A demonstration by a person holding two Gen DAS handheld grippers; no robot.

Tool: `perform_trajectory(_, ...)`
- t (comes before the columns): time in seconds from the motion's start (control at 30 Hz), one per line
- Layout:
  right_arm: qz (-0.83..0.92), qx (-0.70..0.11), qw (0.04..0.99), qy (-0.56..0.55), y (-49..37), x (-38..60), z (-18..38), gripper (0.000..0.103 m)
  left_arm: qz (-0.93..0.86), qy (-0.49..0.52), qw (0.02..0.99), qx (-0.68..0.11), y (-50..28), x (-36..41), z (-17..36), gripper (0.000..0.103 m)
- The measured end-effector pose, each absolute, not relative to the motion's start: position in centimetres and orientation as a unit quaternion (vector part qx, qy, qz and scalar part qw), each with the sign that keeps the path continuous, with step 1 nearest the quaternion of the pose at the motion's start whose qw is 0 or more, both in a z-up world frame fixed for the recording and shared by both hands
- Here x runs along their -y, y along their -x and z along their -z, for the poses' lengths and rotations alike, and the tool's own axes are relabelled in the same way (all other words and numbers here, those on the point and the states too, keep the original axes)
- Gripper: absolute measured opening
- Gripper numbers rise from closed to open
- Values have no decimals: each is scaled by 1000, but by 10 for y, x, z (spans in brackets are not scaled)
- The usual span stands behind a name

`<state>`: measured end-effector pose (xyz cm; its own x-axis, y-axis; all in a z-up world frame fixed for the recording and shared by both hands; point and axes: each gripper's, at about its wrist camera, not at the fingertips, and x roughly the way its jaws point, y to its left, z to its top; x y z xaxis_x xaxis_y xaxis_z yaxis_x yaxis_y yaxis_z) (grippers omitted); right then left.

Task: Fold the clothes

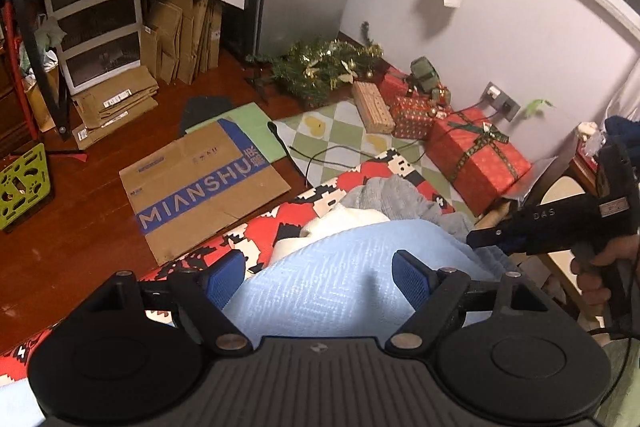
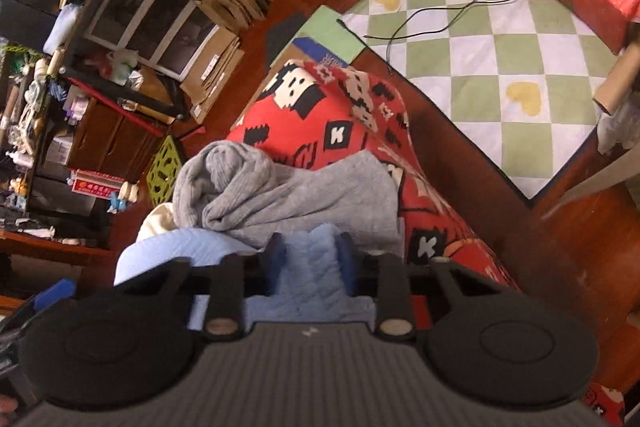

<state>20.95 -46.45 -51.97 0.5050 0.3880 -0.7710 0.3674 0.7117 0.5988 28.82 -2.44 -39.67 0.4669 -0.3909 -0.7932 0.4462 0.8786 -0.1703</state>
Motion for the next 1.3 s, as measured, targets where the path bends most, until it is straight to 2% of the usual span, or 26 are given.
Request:
perform_trajectory(0.17, -17, -478, 782, -400, -193, 463, 503, 20, 256, -48, 848, -462, -285, 30, 404, 80)
perform_trajectory(0.3, -37, -467, 750, -467, -182, 473, 508, 16, 276, -76, 839, -462, -284, 36, 408, 80)
perform_trajectory(0.43, -33, -479, 729, -488, -198, 479, 531, 29, 285, -94, 833, -465, -291, 42, 414, 77)
perform_trajectory(0.53, -40, -485, 696, -528, -214, 478, 560, 43, 287, -93, 830, -469, -296, 45, 417, 77)
perform_trajectory(0.6, -47, -482, 685, -545, -223, 476, 573, 44, 288, -92, 828, -472, -299, 47, 419, 77)
perform_trajectory(0.63, -47, -481, 685, -545, -226, 474, 576, 43, 289, -93, 826, -475, -300, 48, 421, 77)
perform_trajectory(0.67, -46, -481, 686, -544, -228, 473, 578, 29, 289, -94, 825, -477, -300, 49, 422, 77)
perform_trajectory(0.7, -42, -475, 694, -539, -227, 472, 576, 20, 289, -95, 824, -478, -300, 50, 423, 77)
perform_trajectory(0.77, -33, -461, 714, -526, -221, 471, 569, 18, 291, -94, 823, -479, -301, 52, 424, 77)
perform_trajectory(0.93, -7, -353, 768, -534, -193, 480, 511, 6, 297, -96, 826, -470, -302, 60, 417, 77)
perform_trajectory(1.17, -40, -287, 823, -488, -195, 466, 421, 6, 296, -92, 847, -431, -304, 66, 390, 77)
perform_trajectory(1.3, -23, -274, 828, -489, -210, 472, 415, 6, 283, -85, 859, -419, -305, 66, 382, 78)
